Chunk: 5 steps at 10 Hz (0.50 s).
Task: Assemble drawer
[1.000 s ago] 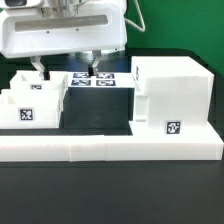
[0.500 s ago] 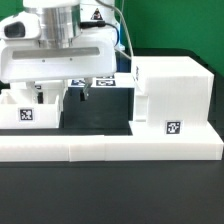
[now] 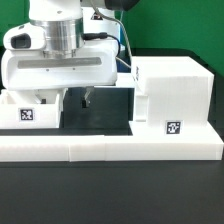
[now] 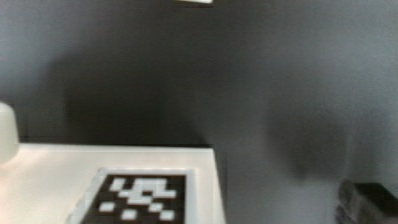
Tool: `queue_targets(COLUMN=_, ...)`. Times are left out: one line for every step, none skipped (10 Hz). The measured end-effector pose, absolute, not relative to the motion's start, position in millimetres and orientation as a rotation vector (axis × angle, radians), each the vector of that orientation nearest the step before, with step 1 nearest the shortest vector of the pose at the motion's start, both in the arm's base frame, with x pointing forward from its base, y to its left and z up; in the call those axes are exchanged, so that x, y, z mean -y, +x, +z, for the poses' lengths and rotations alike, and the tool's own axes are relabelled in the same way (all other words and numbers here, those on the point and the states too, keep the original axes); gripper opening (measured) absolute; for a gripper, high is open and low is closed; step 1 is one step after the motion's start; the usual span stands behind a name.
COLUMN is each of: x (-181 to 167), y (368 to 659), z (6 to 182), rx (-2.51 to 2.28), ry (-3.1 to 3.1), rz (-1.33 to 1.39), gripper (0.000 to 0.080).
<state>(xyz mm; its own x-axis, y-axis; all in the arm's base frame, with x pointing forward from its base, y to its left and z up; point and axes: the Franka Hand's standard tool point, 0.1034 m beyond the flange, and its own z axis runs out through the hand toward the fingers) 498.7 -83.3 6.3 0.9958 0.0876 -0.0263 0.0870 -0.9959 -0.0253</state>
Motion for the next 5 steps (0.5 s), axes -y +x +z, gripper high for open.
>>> queue_targets(x=83.5, y=499.1, z=6.5, rx=0.137, ry=-3.115, rz=0.040, gripper=0.0541)
queue_targets(x=83.5, y=499.1, z=6.5, rx=0.137, ry=-3.115, rz=0.040, gripper=0.0541)
queue_targets(x=83.4, y=499.1, z=6.5, rx=0.137, ry=-3.115, rz=0.040, gripper=0.0370)
queue_targets(x=83.5, y=499.1, z=6.5, rx=0.137, ry=-3.115, rz=0.040, gripper=0.0170)
queue_targets(x=83.5, y=499.1, z=6.5, rx=0.137, ry=-3.115, rz=0.040, gripper=0.0069)
